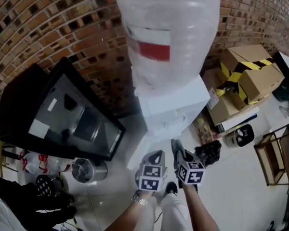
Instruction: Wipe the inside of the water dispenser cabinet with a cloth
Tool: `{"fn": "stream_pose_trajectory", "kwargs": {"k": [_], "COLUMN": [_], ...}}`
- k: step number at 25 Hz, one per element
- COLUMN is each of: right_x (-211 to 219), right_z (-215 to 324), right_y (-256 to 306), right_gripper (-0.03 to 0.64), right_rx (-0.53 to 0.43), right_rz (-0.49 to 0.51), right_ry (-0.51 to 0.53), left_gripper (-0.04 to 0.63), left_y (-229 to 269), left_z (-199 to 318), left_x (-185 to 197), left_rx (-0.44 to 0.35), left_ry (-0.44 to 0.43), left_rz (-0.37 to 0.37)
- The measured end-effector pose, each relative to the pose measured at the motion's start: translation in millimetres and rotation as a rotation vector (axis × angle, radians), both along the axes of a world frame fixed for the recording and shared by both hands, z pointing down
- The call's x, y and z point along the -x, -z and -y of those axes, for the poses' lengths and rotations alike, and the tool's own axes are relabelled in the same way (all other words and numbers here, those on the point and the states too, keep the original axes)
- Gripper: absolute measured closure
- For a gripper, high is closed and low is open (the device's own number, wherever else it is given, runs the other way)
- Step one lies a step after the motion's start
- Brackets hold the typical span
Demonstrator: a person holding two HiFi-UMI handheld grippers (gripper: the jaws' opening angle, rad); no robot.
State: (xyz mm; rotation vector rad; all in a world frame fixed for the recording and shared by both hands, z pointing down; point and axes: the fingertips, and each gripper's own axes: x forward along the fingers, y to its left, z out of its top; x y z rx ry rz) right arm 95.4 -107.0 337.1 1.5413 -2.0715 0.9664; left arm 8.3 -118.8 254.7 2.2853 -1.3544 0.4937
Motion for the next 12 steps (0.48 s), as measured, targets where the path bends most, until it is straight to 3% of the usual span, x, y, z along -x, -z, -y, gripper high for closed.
{"fn": "stream_pose_trajectory", "kwargs": {"k": [5,8,12], "right_x": [-1.6,1.6,13.7], "right_z": [28.1,45.1,85.6], "right_y": [-138.9,-215.1,-294.4], "right_gripper": [0.595,0.595,0.595], "right_rx": [0.01,0.01,-0.031], "right_rz": [-0.067,-0.05,-0.011], "right_ry": [0.033,0.053,0.059], "left_gripper": [0.588,0.588,0.588], "left_y": [-115.5,-179.3,-225.4], "left_z": [19.7,28.1,46.5], "left_x": [-8.1,-6.6,6.2], "left_rx": [-0.013,0.008,-0.024], "left_ry": [-0.009,-0.025,-0.049], "left_rz": [0.002,0.017,0.01]}}
